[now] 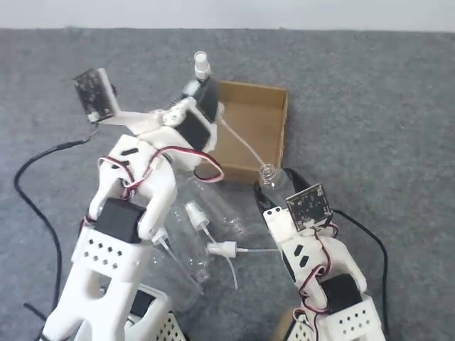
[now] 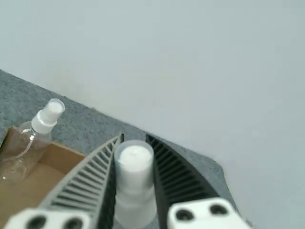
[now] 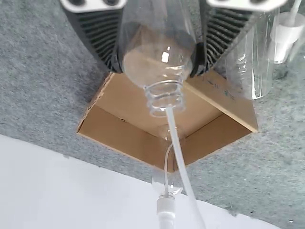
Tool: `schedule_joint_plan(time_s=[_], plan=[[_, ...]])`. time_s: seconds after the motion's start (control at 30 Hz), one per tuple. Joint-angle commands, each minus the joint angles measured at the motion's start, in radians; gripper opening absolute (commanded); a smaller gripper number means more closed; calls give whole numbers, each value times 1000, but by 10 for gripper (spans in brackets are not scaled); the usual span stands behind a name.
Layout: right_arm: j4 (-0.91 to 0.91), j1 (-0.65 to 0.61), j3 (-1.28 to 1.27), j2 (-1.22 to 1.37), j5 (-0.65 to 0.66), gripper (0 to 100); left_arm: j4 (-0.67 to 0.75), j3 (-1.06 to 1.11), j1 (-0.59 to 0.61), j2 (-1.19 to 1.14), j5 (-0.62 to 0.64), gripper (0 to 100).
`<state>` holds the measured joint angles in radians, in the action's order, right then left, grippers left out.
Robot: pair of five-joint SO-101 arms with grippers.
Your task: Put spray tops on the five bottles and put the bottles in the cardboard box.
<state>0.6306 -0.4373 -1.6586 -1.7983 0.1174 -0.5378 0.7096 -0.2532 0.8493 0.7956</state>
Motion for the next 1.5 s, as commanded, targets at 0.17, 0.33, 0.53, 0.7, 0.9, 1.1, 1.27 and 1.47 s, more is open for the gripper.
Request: schedule_joint_plan(time_s=[0.17, 0.33, 0.53, 0.7, 0.9, 1.1, 1.27, 1.47], plan=[[7, -7, -23, -16, 17, 6, 61, -24, 37, 38, 3, 11], [7, -7, -23, -16, 17, 6, 61, 15, -14, 34, 0, 11], [7, -7, -23, -16, 17, 6, 63, 58, -21, 35, 0, 11], [7, -7, -23, -16, 17, 6, 63, 81, -23, 38, 0, 11], [7, -7, -23, -16, 17, 6, 63, 119, -95, 38, 0, 11], [8, -5, -23, -16, 17, 6, 63, 148, -146, 32, 0, 11], [8, -5, -23, -16, 17, 6, 63, 183, -192, 32, -2, 11], [21, -4, -23, -16, 17, 6, 61, 209, -236, 32, -2, 11]])
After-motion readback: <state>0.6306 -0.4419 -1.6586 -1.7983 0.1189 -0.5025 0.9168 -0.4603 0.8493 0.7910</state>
